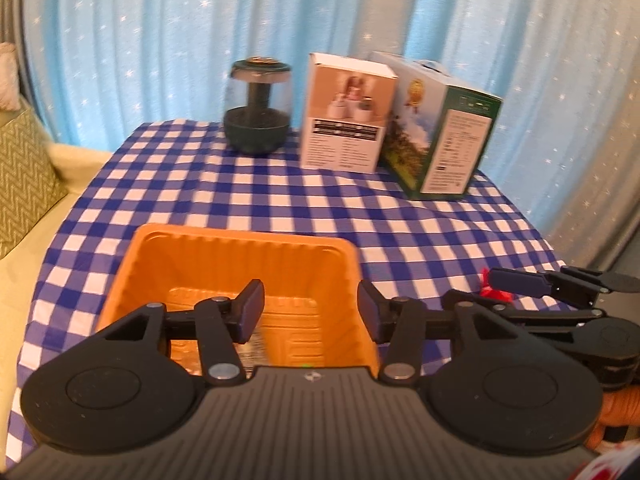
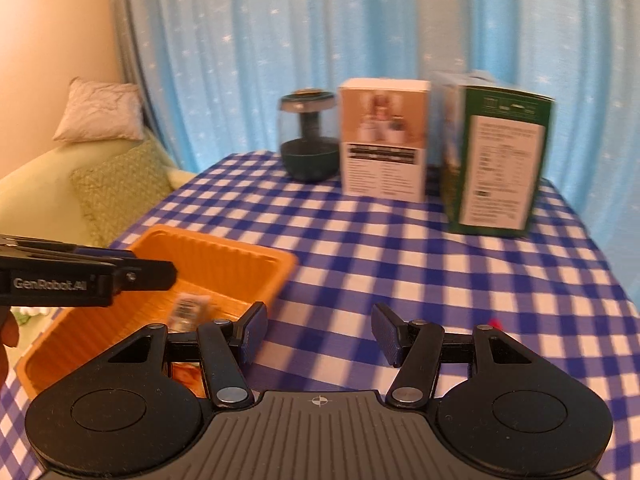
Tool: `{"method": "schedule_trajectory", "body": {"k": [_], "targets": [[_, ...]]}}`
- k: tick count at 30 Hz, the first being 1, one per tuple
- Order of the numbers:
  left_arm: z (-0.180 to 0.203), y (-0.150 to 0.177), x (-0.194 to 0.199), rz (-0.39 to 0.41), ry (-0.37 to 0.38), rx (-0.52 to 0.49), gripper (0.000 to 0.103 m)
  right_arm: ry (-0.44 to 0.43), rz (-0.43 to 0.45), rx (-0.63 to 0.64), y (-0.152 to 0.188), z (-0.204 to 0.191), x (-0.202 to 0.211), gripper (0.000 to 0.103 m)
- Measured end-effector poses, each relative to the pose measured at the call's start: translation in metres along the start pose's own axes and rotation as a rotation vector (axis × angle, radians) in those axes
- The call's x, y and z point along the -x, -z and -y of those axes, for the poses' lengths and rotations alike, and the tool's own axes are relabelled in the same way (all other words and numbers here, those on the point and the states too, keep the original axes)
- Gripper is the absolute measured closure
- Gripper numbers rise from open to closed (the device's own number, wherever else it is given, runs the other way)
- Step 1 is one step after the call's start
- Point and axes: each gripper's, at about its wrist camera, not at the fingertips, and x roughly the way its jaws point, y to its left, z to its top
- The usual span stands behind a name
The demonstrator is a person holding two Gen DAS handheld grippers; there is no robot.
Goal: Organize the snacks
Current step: 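Withdraw both tools from the tray toward the two red candies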
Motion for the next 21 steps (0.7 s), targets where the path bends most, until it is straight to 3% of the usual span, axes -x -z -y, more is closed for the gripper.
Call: {"method": "schedule_trajectory", "body": {"k": [13, 21], "targets": [[0.073, 0.0, -0.01, -0.009, 0.11, -0.074, 0.047, 0.136, -0.004, -0.124, 0.023, 0.09, 0.058, 0.045], [0.12, 0.011, -0.02, -0.033, 0.171, -0.111, 0.039, 0.175, -0.007, -0.172, 0.038, 0.124, 0.083, 0.045]]}}
